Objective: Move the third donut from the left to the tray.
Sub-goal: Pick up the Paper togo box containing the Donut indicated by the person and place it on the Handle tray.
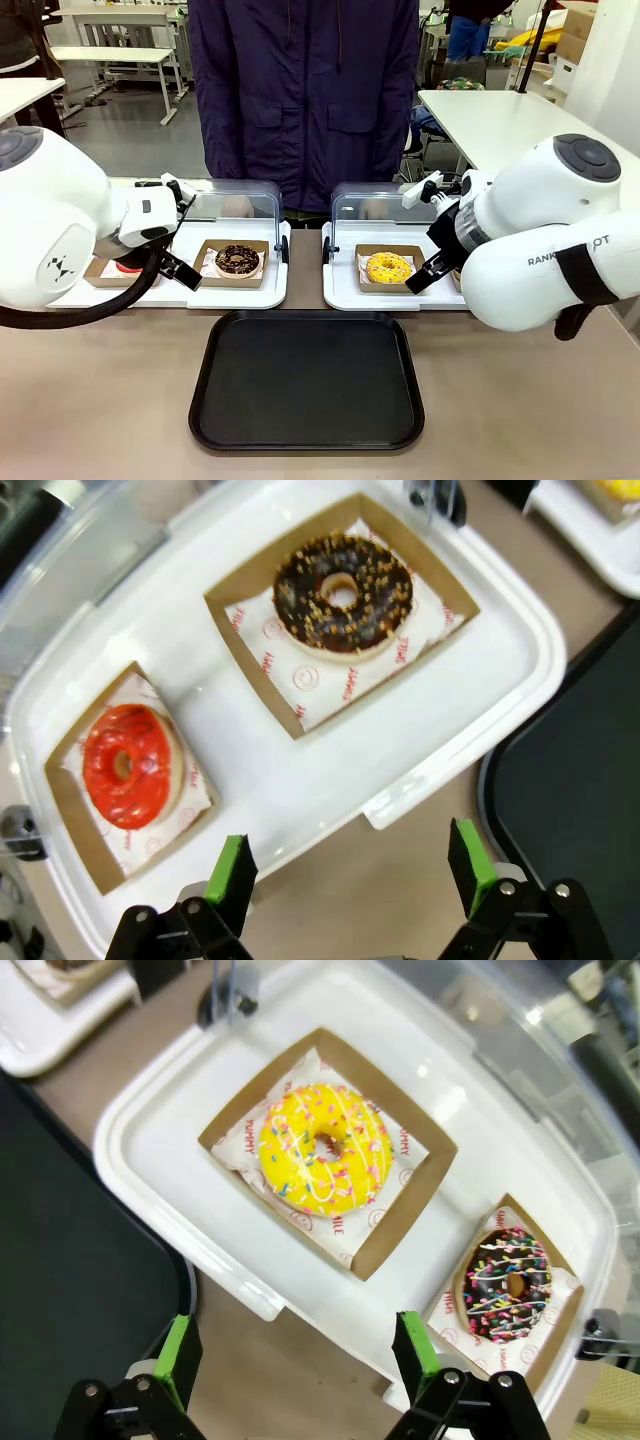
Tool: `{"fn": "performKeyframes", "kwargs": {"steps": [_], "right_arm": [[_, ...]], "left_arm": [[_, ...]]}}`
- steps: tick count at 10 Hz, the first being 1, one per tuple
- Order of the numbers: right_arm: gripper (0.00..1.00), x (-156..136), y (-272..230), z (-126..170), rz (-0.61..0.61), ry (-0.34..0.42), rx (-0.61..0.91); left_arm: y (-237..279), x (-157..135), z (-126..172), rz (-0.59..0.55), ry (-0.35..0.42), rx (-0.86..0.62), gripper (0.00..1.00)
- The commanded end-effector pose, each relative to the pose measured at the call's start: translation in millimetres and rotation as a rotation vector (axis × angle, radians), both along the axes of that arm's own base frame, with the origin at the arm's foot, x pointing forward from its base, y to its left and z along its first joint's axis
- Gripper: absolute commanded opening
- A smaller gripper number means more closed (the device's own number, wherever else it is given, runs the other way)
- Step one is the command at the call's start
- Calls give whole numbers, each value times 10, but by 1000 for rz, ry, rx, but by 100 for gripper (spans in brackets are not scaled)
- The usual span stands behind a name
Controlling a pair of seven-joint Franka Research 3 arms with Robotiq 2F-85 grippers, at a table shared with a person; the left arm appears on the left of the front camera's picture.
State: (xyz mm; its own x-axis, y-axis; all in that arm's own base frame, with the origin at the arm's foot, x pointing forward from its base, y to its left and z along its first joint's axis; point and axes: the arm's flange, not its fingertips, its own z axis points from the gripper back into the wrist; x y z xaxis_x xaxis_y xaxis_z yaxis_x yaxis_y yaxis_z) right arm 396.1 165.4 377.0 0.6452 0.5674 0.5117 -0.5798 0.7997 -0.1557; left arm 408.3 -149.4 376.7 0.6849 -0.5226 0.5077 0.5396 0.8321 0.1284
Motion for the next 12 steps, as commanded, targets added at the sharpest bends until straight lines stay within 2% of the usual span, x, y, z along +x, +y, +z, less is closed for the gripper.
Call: {"fn": "performKeyframes", "kwargs": {"steps": [1, 2, 3, 4, 5, 6, 8, 9, 12], "right_arm": [[100, 132, -266, 571, 16, 3, 44], [100, 158, -480, 849, 20, -3, 90], [100, 146, -744, 1067, 26, -9, 135], [100, 132, -1067, 1219, 56, 4, 202], [100, 83, -1425, 1328, 70, -14, 284], [100, -26, -1816, 1393, 113, -55, 361], [100, -230, -2479, 1363, 207, -118, 455], [100, -328, -2749, 1296, 221, -154, 477], [100, -494, -3253, 1085, 244, -241, 525]], "left_arm": [[249, 335, 559, -30, 30, -61, 100], [381, 419, 849, -43, 34, -54, 100], [525, 462, 1065, -89, 70, -88, 100], [715, 485, 1210, -148, 105, -128, 100], [965, 488, 1311, -222, 140, -176, 100], [1345, 417, 1382, -305, 134, -247, 100], [2148, 248, 1375, -402, 88, -364, 100], [2495, 167, 1284, -410, 51, -411, 100], [3241, -70, 1060, -500, -99, -508, 100]]}}
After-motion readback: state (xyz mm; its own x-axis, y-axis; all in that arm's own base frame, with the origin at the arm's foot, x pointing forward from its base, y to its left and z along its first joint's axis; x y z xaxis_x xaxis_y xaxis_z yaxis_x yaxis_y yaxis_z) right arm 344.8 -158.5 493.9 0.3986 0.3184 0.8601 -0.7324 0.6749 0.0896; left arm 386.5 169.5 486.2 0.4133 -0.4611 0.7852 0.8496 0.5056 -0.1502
